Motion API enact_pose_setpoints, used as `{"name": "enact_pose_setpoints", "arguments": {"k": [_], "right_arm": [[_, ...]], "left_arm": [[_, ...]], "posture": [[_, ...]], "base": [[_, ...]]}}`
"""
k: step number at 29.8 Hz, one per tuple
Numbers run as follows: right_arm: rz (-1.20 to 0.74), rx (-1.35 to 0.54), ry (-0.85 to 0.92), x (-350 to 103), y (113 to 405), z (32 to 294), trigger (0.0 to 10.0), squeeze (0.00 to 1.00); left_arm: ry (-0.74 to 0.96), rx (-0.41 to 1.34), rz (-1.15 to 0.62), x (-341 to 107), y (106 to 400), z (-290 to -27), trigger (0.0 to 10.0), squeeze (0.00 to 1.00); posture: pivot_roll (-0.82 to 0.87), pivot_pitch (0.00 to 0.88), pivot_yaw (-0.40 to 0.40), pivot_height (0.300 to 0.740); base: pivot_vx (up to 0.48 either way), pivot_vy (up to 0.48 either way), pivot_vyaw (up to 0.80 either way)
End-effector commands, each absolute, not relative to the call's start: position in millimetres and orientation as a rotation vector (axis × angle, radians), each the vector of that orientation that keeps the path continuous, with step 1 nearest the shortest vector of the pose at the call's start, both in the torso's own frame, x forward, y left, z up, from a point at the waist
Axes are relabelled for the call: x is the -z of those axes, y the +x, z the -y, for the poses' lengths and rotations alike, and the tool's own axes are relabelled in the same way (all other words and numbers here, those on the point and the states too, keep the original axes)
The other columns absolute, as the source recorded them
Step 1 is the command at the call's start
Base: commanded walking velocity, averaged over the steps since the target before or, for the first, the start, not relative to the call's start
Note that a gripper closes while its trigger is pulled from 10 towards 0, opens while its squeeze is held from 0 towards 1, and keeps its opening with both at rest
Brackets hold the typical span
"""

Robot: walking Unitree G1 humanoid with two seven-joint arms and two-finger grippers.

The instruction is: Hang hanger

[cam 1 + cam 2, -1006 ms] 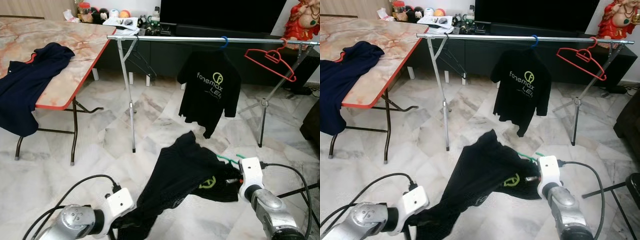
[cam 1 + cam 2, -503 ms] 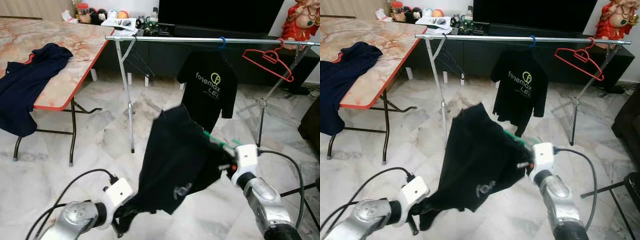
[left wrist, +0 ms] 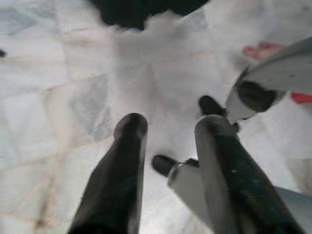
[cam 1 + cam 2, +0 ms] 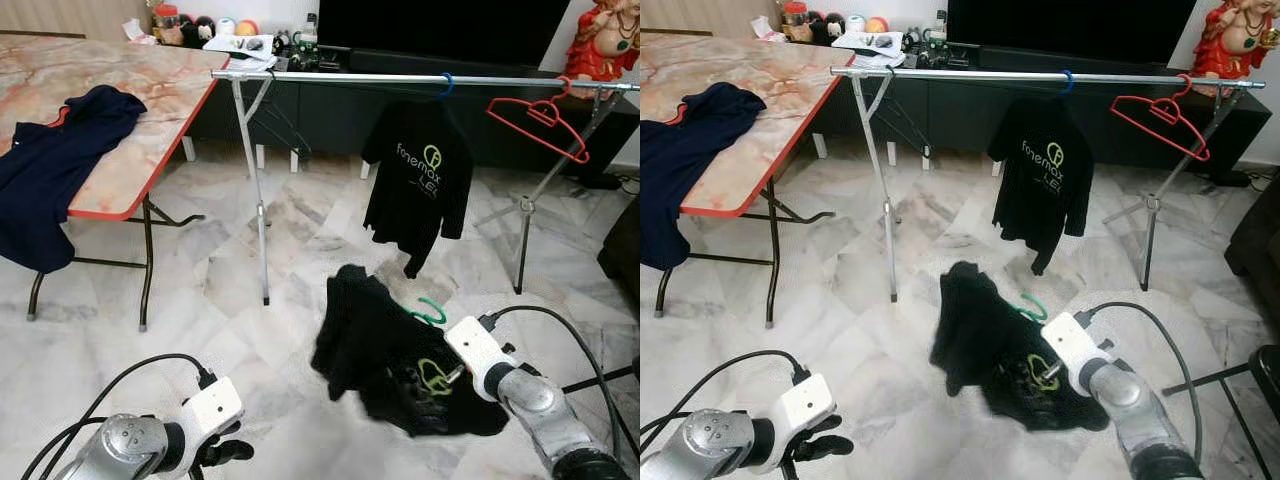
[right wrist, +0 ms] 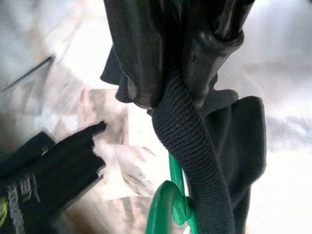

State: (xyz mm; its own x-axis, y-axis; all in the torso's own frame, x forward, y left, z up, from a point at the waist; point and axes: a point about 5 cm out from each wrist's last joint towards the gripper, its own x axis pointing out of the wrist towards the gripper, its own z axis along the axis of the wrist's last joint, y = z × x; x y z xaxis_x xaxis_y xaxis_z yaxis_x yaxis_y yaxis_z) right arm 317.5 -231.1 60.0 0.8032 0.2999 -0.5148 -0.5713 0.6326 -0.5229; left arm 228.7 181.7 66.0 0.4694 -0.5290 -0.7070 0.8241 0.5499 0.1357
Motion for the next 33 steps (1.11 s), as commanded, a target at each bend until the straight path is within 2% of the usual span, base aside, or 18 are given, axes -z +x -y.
{"name": "enact_pose_setpoints", "arguments": {"k": [1, 9, 10, 13, 17, 21, 24, 33], "right_arm": [[-0.358, -0.68, -0.819, -64, 316, 221, 10.0, 0.0], [-0.271, -1.029, -0.974, -76, 305, 211, 10.0, 0.0], [-0.257, -1.071, -1.0, -79, 305, 210, 10.0, 0.0], [-0.237, -1.131, -1.041, -84, 304, 210, 10.0, 0.0], [-0.219, -1.215, -1.233, -87, 304, 213, 10.0, 0.0], [-0.204, -1.221, -1.311, -88, 306, 214, 10.0, 0.0], [-0.183, -1.231, -1.436, -88, 309, 214, 10.0, 0.0], [-0.042, -1.2, -1.463, -96, 315, 202, 10.0, 0.0]], "left_arm": [[0.515, 0.871, -0.647, -70, 233, -185, 10.0, 1.0], [0.471, 0.933, -0.6, -82, 240, -180, 10.0, 1.0], [0.468, 0.951, -0.591, -83, 241, -178, 10.0, 0.0], [0.454, 0.971, -0.581, -85, 242, -175, 10.0, 0.0], [0.486, 0.987, -0.603, -80, 245, -175, 10.0, 0.0], [0.459, 1.002, -0.585, -81, 246, -172, 10.0, 0.0], [0.418, 1.089, -0.559, -89, 246, -164, 10.0, 0.0], [0.387, 1.198, -0.597, -81, 243, -157, 10.0, 0.0]], "posture": [[0.06, 0.099, -0.078, 0.74], [0.06, 0.088, -0.086, 0.74], [0.06, 0.09, -0.091, 0.74], [0.06, 0.092, -0.098, 0.74], [0.05, 0.091, -0.107, 0.74], [0.05, 0.095, -0.111, 0.74], [0.04, 0.093, -0.114, 0.74], [0.03, 0.09, -0.107, 0.74]], "base": [[0.0, 0.0, 0.0], [0.0, 0.0, 0.0], [0.0, 0.0, 0.0], [0.0, 0.0, 0.0], [0.0, 0.0, 0.0], [0.0, 0.0, 0.0], [0.0, 0.0, 0.0], [0.0, 0.0, 0.0]]}}
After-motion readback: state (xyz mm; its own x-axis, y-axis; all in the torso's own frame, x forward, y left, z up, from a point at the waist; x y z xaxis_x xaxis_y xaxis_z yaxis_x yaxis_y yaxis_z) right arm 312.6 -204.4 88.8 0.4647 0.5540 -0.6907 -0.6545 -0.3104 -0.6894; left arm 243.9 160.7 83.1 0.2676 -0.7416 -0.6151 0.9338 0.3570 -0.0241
